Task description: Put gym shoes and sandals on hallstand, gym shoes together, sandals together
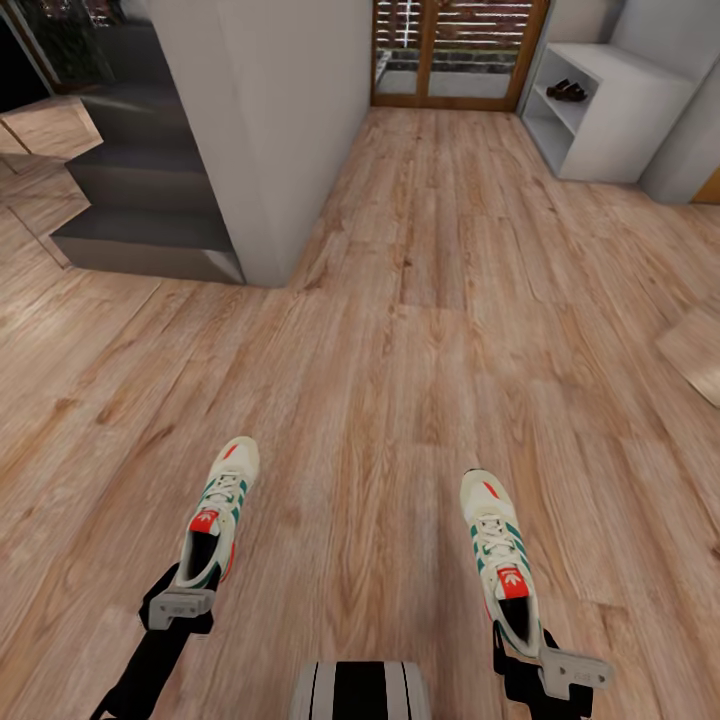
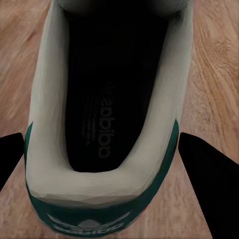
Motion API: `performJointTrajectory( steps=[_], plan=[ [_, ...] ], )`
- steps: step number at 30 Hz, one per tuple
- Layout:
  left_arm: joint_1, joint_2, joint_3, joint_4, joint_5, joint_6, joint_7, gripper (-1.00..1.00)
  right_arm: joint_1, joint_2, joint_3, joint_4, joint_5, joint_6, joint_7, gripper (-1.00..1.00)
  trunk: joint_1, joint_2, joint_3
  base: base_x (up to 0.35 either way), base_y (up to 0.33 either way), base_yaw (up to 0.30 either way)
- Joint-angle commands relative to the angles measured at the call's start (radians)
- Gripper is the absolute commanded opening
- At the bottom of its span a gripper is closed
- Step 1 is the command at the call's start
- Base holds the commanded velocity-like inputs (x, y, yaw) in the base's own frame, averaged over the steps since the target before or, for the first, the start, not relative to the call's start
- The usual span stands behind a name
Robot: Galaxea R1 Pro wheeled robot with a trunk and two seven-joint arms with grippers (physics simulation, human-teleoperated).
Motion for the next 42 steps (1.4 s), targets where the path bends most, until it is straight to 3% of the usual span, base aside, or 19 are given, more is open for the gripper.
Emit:
performJointTrajectory(
  steps=[1, 22, 42],
  plan=[
    [0.000, -0.001, 0.000, 0.000, 0.000, 0.001, 0.000, -1.00, 0.000, 0.000, 0.001, 0.000, -0.001, 0.000, 0.000, -1.00, 0.000, 0.000, 0.000, 0.236, -0.042, 0.025],
    [0.000, -0.003, -0.002, 0.001, -0.004, -0.001, 0.000, -1.00, 0.000, 0.000, 0.000, -0.001, -0.003, -0.001, -0.001, -1.00, 0.000, 0.000, 0.027, 0.295, -0.060, -0.014],
    [0.000, -0.003, -0.002, 0.002, -0.005, -0.002, 0.000, -1.00, 0.000, 0.001, -0.002, 0.000, -0.004, -0.001, -0.001, -1.00, 0.000, 0.000, 0.057, 0.035, -0.003, -0.149]
  ],
)
